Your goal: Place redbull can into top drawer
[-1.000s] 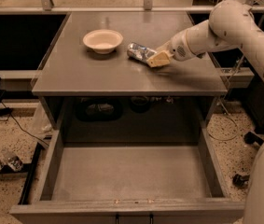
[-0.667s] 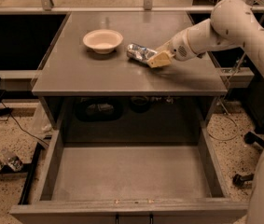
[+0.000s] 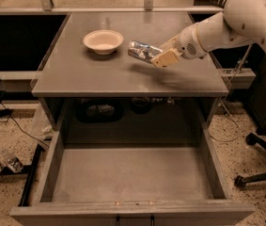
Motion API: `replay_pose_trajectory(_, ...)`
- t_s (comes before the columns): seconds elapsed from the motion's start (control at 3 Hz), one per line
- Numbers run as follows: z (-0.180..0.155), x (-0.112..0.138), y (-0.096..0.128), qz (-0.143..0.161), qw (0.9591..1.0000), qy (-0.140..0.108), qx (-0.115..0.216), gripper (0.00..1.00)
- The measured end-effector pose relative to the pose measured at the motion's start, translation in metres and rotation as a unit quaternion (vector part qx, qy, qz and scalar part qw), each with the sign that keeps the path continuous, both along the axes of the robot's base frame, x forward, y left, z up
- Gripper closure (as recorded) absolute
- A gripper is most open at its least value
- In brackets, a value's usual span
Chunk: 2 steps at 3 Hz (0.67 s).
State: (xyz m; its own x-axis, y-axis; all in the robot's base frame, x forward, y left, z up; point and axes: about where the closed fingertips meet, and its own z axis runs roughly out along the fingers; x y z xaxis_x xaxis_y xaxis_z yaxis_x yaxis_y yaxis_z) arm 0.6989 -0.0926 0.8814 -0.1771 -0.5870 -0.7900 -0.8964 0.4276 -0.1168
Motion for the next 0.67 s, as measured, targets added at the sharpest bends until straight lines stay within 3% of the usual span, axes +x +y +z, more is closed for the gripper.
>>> replay_pose_trajectory(0.67, 0.021, -0.090, -0.047, 0.005, 0.9979, -0.058, -0.029, 1.00)
